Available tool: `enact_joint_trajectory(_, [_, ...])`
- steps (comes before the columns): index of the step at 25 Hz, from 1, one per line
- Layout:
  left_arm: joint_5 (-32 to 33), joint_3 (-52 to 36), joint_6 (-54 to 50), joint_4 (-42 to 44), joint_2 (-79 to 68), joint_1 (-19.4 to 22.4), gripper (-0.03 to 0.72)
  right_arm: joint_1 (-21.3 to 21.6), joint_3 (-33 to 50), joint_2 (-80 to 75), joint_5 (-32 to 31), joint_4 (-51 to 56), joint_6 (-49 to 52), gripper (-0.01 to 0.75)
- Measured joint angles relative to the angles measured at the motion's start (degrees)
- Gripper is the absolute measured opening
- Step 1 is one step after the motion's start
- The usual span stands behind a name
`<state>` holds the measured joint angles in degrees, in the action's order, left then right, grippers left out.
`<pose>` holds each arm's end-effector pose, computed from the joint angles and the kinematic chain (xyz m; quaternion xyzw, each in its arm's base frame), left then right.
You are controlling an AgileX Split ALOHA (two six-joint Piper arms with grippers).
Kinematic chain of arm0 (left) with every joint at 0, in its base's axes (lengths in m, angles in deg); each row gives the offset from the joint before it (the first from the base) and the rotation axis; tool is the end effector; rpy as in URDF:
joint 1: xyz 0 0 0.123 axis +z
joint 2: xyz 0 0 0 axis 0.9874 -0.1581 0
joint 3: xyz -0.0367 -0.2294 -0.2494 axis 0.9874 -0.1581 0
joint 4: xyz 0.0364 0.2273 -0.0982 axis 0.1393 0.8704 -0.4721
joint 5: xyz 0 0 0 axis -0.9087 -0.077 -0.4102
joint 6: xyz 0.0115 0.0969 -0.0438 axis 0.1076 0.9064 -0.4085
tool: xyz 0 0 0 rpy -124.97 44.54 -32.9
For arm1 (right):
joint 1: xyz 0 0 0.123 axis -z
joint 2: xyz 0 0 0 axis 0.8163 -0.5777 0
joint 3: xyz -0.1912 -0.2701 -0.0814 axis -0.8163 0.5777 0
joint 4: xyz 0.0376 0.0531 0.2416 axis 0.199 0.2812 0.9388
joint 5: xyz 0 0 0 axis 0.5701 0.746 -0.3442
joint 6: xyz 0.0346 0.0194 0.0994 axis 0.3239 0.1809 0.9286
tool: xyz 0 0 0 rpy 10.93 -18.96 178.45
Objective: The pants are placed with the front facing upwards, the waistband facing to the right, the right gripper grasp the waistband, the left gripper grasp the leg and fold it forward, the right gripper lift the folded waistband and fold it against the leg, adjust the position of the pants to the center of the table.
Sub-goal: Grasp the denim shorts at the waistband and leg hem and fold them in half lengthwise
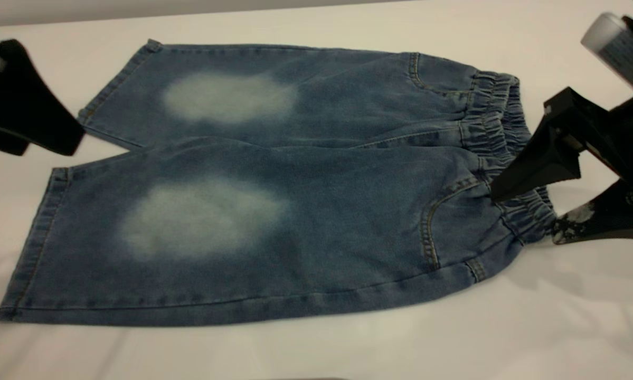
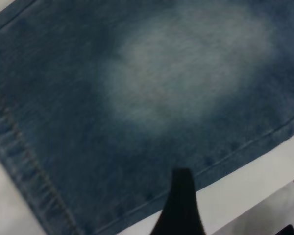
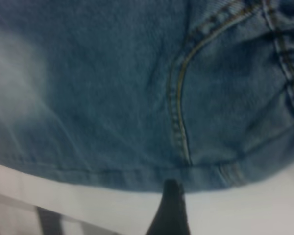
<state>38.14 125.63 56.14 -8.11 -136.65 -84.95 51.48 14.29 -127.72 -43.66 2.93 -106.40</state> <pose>0.2405 -0.0518 0.2299 0.1669 0.9535 -0.1472 0.2034 0.2597 0.0754 0.1205 0.1226 0.9359 0.3201 0.0807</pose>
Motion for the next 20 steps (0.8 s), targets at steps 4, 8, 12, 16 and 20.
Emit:
enact_joint_trajectory(4, [-1.1, 0.1, 2.0, -0.1, 0.0, -3.5, 0.557, 5.7, -0.4, -5.2, -0.7, 2.4, -3.4, 0.554])
enact_joint_trajectory(8, [-2.9, 0.1, 2.5, -0.2, 0.0, -4.7, 0.557, 11.3, -0.4, -9.5, -4.1, 3.0, -6.7, 0.554])
enact_joint_trajectory(12, [-4.3, 0.1, 2.5, -0.2, 0.0, -4.8, 0.557, 12.7, -0.4, -12.8, -6.7, 5.5, -10.6, 0.554])
enact_joint_trajectory(16, [-4.5, 0.1, 2.5, -0.2, 0.0, -4.9, 0.557, 12.7, -0.5, -14.4, -8.9, 10.6, -15.3, 0.554])
enact_joint_trajectory(20, [-4.6, 0.1, 2.5, -0.2, 0.0, -4.9, 0.557, 12.7, -2.0, -16.4, -11.4, 12.0, -16.9, 0.554])
